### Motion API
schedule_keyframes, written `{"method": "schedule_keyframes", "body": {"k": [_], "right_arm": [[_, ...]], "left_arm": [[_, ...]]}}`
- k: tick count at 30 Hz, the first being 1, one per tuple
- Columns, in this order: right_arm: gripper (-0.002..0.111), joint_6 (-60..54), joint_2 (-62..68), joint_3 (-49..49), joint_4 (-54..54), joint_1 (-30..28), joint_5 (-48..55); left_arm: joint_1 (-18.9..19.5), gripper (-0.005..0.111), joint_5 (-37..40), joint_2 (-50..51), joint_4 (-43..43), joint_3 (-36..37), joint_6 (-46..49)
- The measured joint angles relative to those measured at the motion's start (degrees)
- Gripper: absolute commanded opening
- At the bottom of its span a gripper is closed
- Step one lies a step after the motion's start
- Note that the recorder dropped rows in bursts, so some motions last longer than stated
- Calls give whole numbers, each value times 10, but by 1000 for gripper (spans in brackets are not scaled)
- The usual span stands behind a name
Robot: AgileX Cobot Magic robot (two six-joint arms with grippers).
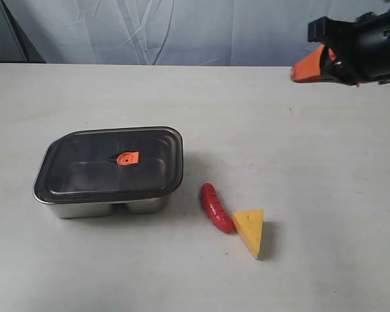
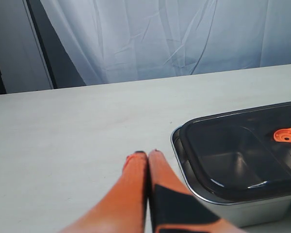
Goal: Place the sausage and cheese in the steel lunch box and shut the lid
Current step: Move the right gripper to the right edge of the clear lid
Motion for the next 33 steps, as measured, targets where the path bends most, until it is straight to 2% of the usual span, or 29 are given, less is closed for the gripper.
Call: {"method": "schedule_keyframes", "body": {"k": [5, 6, 10, 17, 28, 33], "right_arm": [[48, -79, 129, -33, 102, 0, 120], [53, -91, 151, -34, 120, 0, 138], [50, -123, 220, -34, 162, 12, 170], [49, -192, 302, -36, 224, 74, 174], [49, -218, 358, -68, 260, 129, 145], [49, -218, 372, -74, 268, 132, 131]], "left_arm": [[0, 0, 0, 0, 0, 0, 0], [0, 0, 0, 0, 0, 0, 0], [0, 0, 0, 0, 0, 0, 0], [0, 0, 0, 0, 0, 0, 0], [0, 0, 0, 0, 0, 0, 0], [0, 0, 0, 0, 0, 0, 0]]}}
